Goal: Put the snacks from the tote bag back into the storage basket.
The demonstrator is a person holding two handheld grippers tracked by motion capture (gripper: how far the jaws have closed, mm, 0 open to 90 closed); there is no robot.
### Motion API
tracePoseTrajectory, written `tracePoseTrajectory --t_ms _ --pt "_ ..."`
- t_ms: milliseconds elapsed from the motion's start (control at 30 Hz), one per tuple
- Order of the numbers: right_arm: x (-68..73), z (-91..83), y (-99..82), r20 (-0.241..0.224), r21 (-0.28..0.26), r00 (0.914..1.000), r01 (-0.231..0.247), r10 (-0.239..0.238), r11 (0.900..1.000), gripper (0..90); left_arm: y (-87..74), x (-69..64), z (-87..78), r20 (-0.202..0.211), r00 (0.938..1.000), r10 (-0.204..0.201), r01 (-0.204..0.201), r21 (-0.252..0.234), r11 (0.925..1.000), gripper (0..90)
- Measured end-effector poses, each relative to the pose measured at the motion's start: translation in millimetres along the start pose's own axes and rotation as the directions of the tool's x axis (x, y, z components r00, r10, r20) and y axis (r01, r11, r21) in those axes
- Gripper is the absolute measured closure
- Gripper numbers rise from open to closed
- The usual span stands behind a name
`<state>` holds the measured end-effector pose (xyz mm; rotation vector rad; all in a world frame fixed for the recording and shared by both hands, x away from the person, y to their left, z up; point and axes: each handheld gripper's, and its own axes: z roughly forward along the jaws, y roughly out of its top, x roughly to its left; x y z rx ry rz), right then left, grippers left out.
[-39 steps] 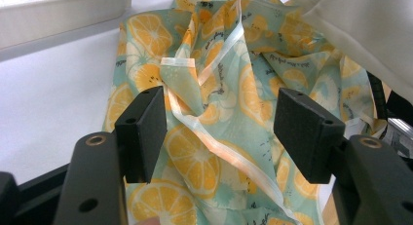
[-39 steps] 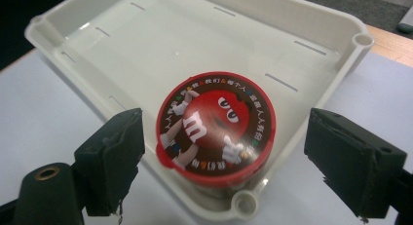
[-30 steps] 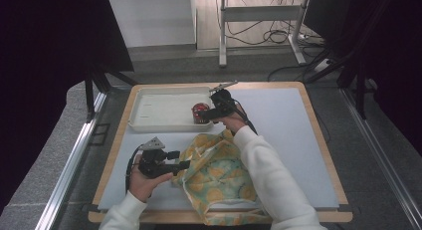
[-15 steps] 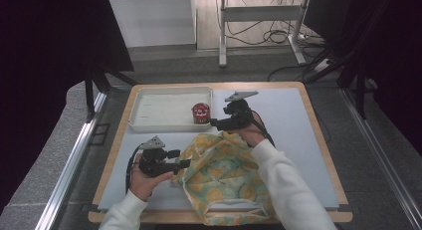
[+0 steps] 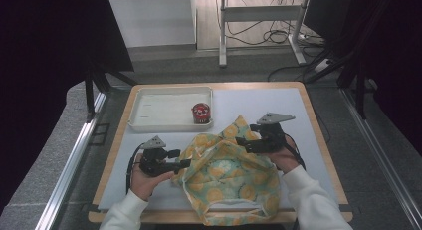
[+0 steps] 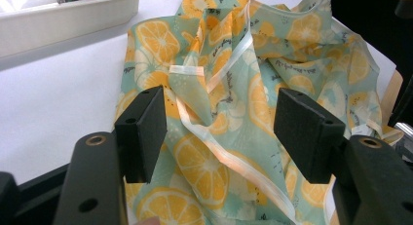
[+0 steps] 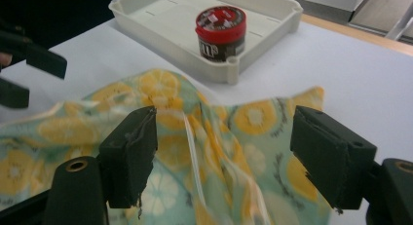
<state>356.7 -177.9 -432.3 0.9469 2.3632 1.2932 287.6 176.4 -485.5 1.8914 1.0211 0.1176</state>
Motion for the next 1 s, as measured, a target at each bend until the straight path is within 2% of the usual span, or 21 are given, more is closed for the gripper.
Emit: tracePoseTrajectory --t_ms 200,467,800,1000 --pt "-8.1 -18.4 -23.7 0.012 -0.007 0.9996 -0.027 0.027 0.9996 25.6 -0.3 2.1 -0.5 -0.008 1.0 -0.005 0.005 -0.002 1.0 37.0" --pt "-16.2 -28.4 -43.4 0.019 0.01 0.9987 -0.047 0.047 0.9988 25.5 -0.8 1.2 0.0 -0.013 0.9999 0.0 0.0 0.002 1.0 36.8" --pt "-17.6 -31.0 -45.2 0.01 -0.004 0.9991 -0.04 0.041 0.9992 25.4 -0.8 2.8 0.2 -0.019 0.9998 -0.002 0.002 0.002 1.0 36.7" --pt "-19.9 -36.5 -45.1 0.012 -0.029 0.9985 -0.053 0.054 0.9982 25.1 -1.6 4.2 -0.3 -0.022 0.9997 0.001 -0.001 -0.002 1.0 36.6"
